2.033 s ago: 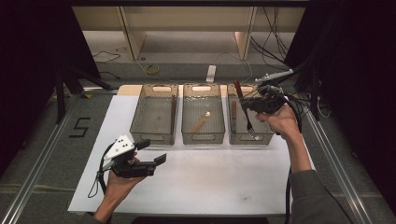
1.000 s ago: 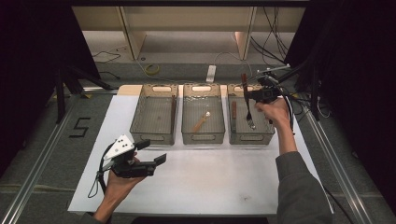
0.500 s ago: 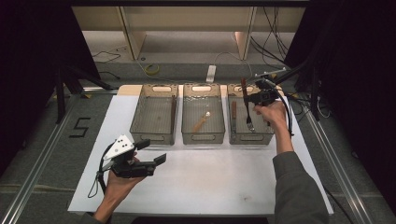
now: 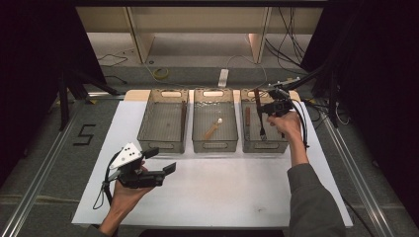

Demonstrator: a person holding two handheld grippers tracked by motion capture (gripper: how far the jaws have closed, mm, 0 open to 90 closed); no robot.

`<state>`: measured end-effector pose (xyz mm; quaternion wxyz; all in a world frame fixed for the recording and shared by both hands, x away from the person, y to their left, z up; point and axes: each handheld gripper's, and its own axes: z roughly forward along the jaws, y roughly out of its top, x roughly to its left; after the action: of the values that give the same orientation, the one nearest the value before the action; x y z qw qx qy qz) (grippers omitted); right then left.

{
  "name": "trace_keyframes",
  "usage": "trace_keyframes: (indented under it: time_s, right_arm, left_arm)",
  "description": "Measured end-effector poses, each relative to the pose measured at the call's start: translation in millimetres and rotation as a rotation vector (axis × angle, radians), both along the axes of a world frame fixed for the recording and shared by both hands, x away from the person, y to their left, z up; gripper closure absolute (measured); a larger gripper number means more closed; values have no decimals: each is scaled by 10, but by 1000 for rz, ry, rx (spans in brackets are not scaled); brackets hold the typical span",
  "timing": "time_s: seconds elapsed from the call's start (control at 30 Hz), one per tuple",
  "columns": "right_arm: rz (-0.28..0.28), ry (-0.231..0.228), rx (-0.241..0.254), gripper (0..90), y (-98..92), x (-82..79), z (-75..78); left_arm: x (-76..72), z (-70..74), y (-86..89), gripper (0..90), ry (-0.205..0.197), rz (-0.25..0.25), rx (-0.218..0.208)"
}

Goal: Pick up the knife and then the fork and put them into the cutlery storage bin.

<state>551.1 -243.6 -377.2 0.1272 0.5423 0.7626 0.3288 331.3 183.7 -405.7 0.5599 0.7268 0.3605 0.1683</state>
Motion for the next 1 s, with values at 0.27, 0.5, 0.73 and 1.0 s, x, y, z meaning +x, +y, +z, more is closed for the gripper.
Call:
trace_keyframes:
  time_s: [0.27, 0.5, 0.73, 1.0]
  right_arm:
    - [0, 11, -8, 770, 33, 4, -62]
    - [0, 19, -9, 769, 63, 8, -115]
    - [-10, 26, -8, 760, 64, 19, -122]
    - [2, 30, 8, 551, 87, 15, -89]
  left_arm:
    - [-1, -1, 2, 157, 0, 0, 0]
    - [0, 0, 2, 157, 0, 1, 0]
    - [-2, -1, 1, 157, 0, 1, 1]
    - [0, -1, 0, 157, 1, 1, 0]
